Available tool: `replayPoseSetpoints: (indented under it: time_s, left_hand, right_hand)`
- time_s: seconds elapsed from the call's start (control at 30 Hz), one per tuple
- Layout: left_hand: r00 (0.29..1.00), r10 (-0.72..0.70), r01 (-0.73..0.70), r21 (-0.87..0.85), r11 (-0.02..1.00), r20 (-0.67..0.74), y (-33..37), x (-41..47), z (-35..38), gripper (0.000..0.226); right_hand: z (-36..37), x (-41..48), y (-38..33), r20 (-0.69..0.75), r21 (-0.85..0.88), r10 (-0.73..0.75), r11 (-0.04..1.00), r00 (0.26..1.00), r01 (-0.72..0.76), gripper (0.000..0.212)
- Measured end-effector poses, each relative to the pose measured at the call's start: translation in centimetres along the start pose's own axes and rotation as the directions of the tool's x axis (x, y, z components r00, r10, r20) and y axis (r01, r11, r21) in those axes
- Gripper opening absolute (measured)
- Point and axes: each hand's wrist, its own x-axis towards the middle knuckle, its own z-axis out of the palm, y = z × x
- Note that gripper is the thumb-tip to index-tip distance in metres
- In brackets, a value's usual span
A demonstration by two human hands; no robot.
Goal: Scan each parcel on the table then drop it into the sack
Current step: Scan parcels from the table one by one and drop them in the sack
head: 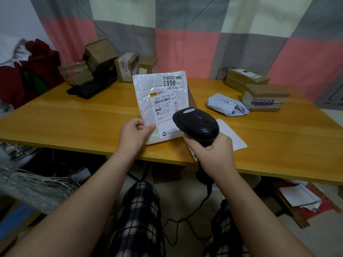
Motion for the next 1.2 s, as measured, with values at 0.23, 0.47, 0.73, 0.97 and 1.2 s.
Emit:
replayPoseSetpoints:
  time_s: [0.23, 0.47, 0.73, 0.97, 1.2]
  left_hand:
    - [1.000, 0.014, -0.014, -0.044, 0.999, -0.001, 0.4, -1.0, -1.0, 0.013]
    - [0.964, 0.085, -0.104, -0.063, 0.993, -0.252, 0.2, -6.3, -8.1, 0.019]
    - [0.825, -0.011, 0.145, 0.193, 0.970, -0.565, -6.9, -17.4, -22.3, 0.006]
    - [0.727, 0.107, 0.372, 0.521, 0.768, -0.678, -8.7, -21.9, -30.5, 0.010]
    - [0.774, 0.092, 0.477, 0.672, 0.567, -0.627, -8.1, -20.4, -33.2, 0.015]
  right_hand:
    - [0.8, 0.0, -0.6, 0.033, 0.017, -0.004, 1.000, 0.999, 0.003, 0.029]
    - [6.3, -1.2, -3.8, 0.236, 0.148, -0.083, 0.988, 0.968, 0.049, 0.032]
    - [17.8, -6.9, -6.2, 0.596, 0.174, -0.145, 0.983, 0.790, 0.049, 0.025]
    - [26.4, -9.3, -4.3, 0.694, -0.063, -0.072, 0.985, 0.717, 0.159, 0.055]
    - [26.9, -9.2, -2.3, 0.628, -0.116, 0.115, 0.992, 0.770, -0.054, 0.051]
